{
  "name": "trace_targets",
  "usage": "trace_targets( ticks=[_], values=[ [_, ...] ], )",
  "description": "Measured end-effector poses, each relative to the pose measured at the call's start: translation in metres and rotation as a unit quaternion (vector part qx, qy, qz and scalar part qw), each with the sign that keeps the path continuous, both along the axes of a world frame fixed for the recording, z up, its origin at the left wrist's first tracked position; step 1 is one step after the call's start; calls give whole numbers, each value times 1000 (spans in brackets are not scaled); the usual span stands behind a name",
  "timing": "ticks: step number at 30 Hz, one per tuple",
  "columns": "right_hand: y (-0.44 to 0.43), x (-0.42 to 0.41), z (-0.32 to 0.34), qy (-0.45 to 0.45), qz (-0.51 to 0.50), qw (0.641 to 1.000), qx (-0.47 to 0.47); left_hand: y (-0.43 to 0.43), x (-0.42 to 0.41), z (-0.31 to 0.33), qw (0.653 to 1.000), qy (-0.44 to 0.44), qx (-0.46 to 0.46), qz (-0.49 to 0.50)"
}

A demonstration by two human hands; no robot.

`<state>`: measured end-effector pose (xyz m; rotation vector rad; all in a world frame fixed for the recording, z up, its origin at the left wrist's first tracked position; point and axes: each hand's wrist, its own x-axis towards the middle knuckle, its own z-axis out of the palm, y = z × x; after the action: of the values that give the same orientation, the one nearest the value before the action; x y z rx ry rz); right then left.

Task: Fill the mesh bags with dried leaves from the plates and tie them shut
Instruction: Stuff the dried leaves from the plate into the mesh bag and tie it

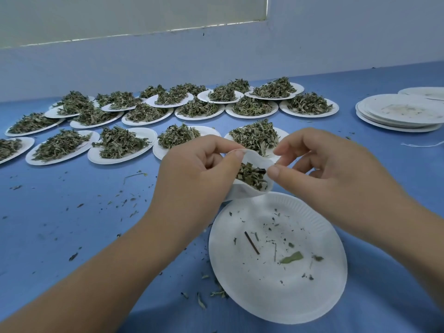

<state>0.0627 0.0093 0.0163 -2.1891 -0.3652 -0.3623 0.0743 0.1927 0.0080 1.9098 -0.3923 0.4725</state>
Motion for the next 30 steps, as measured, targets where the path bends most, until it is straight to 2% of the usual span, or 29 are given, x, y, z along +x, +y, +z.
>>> trace_targets(
  ticks=[6,9,13,17,23,25,27,30],
  values=[
    [3,2,-7,27,3,1000,10,-3,-2,-2,1000,6,-3,-7],
    [1,6,-8,104,38,991,72,-6,-5,-2,1000,-15,17,-13],
    [4,11,-9,214,110,959,148,-13,-13,-3,998,-34,19,-44],
    [12,15,-17,186,72,974,103,-20,-19,-5,994,-59,63,-61],
    [-1,14,-5,180,114,972,100,-10,-12,-1,997,-58,47,-28],
    [-15,14,4,194,125,971,64,-3,-8,1,997,-61,44,-11],
    [-28,14,10,195,146,969,-26,4,-4,1,998,-53,30,1],
    [-35,15,11,205,180,948,-165,11,1,3,999,-43,4,24]
  ],
)
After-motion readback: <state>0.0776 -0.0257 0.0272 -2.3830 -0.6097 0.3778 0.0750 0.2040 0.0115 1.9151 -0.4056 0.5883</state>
